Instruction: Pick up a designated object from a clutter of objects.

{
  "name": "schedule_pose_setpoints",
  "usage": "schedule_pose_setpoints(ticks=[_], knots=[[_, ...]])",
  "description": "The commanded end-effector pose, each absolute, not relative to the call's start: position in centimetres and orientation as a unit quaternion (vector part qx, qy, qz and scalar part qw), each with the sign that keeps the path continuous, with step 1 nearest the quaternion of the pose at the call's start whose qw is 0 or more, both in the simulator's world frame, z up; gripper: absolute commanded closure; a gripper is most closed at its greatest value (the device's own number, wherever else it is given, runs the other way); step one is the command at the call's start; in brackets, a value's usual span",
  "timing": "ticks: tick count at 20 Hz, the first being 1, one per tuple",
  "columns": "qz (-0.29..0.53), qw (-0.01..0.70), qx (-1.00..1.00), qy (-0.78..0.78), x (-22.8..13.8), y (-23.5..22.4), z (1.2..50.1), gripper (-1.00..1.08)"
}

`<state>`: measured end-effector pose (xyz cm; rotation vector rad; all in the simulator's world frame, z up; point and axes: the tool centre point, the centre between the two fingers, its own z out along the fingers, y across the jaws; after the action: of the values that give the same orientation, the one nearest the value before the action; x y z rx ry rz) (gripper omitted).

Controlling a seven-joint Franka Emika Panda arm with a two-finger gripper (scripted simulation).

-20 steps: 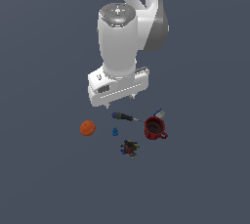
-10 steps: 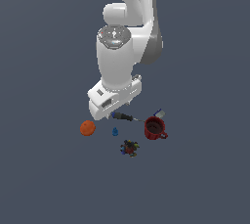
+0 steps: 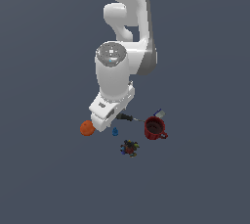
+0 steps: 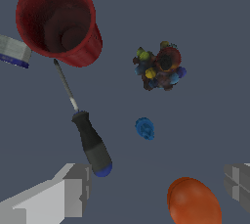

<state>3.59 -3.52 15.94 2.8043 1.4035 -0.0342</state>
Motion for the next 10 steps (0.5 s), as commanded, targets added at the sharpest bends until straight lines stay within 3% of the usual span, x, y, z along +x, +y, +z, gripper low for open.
schedule_pose_setpoints(ticks=[1, 10], knots=[[-0.010, 0.002, 0.879, 0.476, 3.8, -3.7, 15.0, -0.92], [-0.005, 0.001, 0.824, 0.567, 4.1, -4.3, 11.7, -0.92]])
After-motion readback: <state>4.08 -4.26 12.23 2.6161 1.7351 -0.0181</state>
